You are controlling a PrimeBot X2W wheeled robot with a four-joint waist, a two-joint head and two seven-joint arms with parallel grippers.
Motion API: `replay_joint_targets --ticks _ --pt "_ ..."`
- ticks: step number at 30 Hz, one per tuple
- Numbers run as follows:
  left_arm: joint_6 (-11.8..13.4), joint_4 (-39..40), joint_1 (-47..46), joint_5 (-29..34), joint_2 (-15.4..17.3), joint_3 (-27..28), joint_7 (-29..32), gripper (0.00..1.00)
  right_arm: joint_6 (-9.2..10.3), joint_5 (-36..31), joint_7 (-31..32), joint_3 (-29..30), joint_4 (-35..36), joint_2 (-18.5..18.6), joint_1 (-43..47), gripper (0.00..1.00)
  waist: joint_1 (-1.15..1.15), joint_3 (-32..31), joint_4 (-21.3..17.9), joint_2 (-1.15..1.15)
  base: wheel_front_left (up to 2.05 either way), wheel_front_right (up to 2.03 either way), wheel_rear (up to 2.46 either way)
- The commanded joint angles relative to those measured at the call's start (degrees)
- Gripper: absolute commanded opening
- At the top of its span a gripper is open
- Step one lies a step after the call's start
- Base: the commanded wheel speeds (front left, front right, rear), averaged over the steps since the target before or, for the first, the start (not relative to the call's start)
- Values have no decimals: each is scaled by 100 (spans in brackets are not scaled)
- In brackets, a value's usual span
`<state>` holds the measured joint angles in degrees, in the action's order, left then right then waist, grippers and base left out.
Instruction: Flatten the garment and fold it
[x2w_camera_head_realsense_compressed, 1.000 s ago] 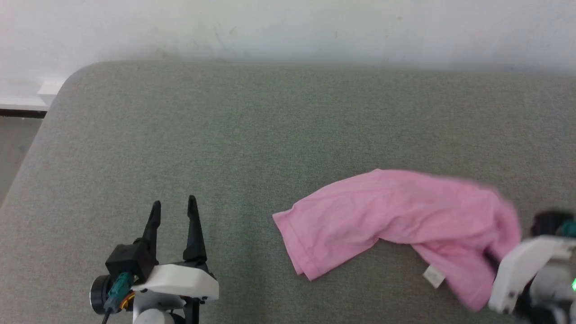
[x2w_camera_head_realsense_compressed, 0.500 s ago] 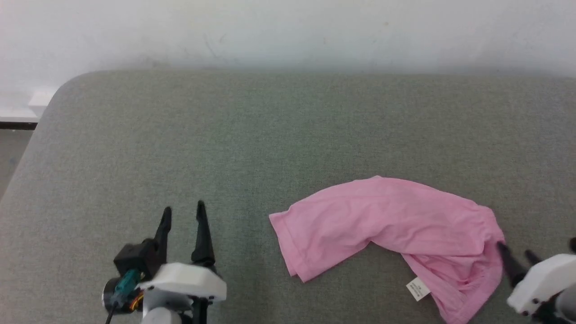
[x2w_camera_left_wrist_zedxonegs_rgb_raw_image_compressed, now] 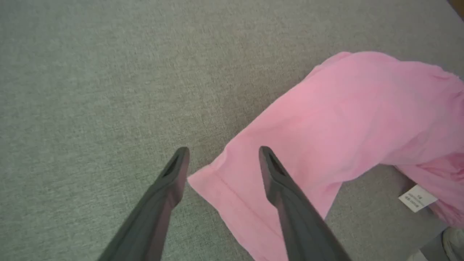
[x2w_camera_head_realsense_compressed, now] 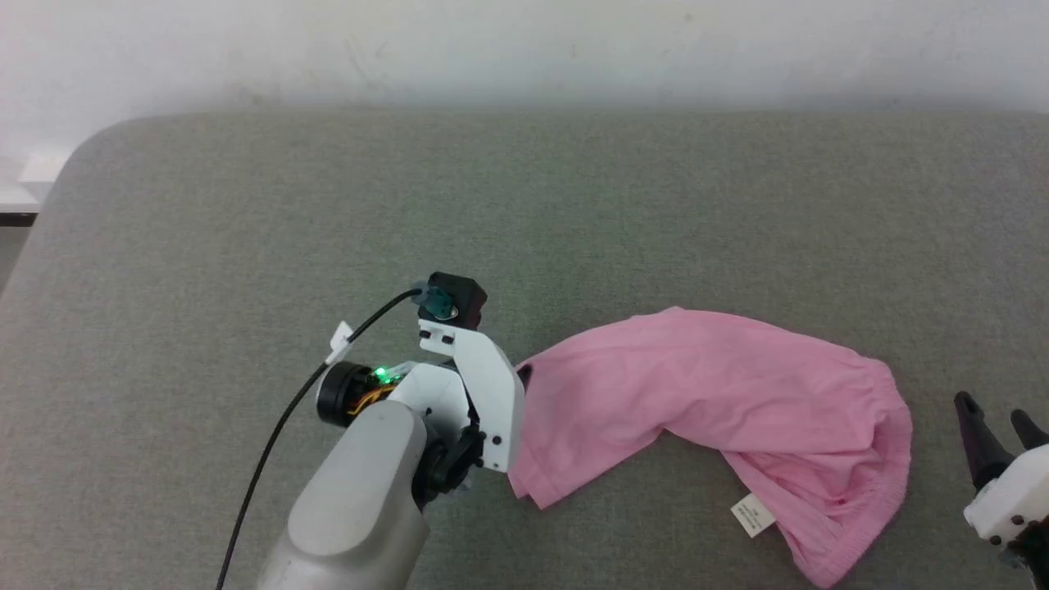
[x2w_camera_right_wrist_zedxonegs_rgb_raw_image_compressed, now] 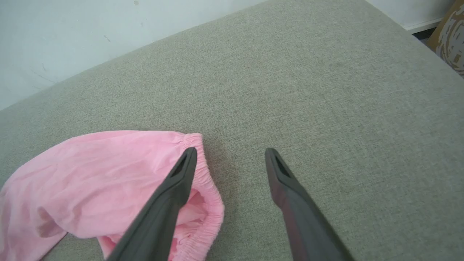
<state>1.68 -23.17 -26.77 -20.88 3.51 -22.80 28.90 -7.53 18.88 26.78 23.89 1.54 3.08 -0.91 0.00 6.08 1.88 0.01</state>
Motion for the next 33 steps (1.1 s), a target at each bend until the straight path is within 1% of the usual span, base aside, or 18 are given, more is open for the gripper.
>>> replay_joint_targets --ticks 1,3,5,8,12,13,14,15,17,20,25,29,33 --pt "-40 -211 -136 40 76 -76 292 100 4 9 11 -41 6 -19 -81 100 0 90 -98 -1 0 0 0" --pt "-19 -478 -275 141 160 -183 644 100 4 24 7 -104 3 -20 -106 100 0 144 -168 -1 0 0 0" --pt "16 -668 -362 168 181 -219 827 100 4 23 13 -116 22 -20 -116 100 0 202 -211 -1 0 0 0" --pt "9 -881 -447 196 198 -269 887 100 4 5 17 -109 64 -20 -141 100 0 278 -257 -1 0 0 0" --pt "-38 -1118 -488 137 149 -316 817 100 4 -13 22 -96 109 -20 -183 100 0 357 -280 -1 0 0 0" --pt "-64 -1182 -483 116 135 -338 815 47 4 -19 21 -97 111 -20 -192 100 0 370 -284 -1 0 0 0" --pt "-91 -1226 -466 64 113 -344 799 7 4 -23 18 -101 108 -20 -200 100 0 381 -286 -1 0 0 0" --pt "-123 -1266 -440 18 91 -366 805 0 4 -26 14 -105 100 -20 -207 100 0 389 -285 -1 0 0 0" --pt "-152 -1298 -398 -72 57 -373 739 0 4 -30 2 -110 83 -20 -213 100 0 409 -269 -1 0 0 0" --pt "-121 -1263 -317 -226 22 -297 513 0 4 -29 -18 -117 49 -20 -227 100 0 422 -246 -1 0 0 0" --pt "58 -776 -64 -532 -4 80 -289 0 4 -165 5 -233 116 3 -369 100 0 436 -256 -1 0 0 0" --pt "152 -69 294 -746 -14 295 -726 0 4 -308 170 -444 104 276 -782 100 0 478 -272 -1 0 0 0" --pt "314 648 685 -831 -22 356 -894 0 4 -503 694 -944 -316 739 -1225 100 0 590 -224 -1 0 0 0"
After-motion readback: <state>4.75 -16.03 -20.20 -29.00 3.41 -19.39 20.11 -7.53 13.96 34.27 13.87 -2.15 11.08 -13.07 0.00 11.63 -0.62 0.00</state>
